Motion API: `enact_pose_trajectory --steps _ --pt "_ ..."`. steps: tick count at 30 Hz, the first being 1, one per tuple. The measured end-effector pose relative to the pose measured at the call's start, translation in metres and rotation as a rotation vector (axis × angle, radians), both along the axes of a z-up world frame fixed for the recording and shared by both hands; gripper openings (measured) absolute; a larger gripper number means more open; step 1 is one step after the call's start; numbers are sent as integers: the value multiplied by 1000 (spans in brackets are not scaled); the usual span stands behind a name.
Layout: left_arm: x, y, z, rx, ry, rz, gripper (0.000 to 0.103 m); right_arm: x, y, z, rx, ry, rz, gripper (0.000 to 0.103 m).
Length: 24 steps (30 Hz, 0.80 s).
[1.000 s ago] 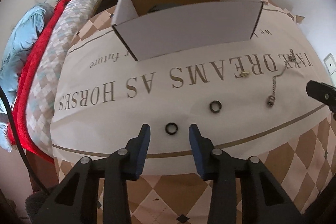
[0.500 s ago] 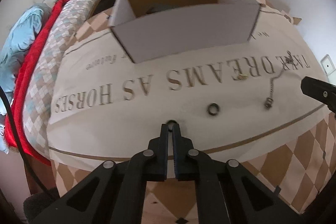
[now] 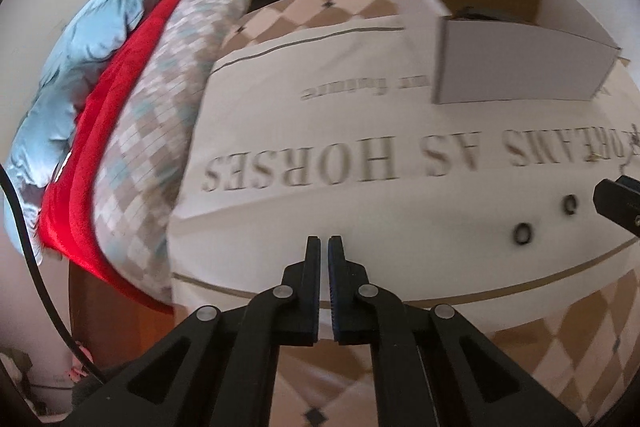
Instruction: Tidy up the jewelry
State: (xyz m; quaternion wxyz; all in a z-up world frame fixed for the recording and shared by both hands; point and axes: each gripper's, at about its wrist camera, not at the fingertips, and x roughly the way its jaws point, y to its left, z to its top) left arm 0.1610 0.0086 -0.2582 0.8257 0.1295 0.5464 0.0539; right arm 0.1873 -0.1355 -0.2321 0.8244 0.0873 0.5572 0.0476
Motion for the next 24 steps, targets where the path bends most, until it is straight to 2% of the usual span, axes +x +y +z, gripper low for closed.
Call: enact_pose_trajectory --steps 7,24 --pt "-2 24 -1 14 -3 37 2 9 32 -10 -28 8 47 36" --pt "2 34 -2 1 0 47 2 15 33 -25 -80 33 32 36"
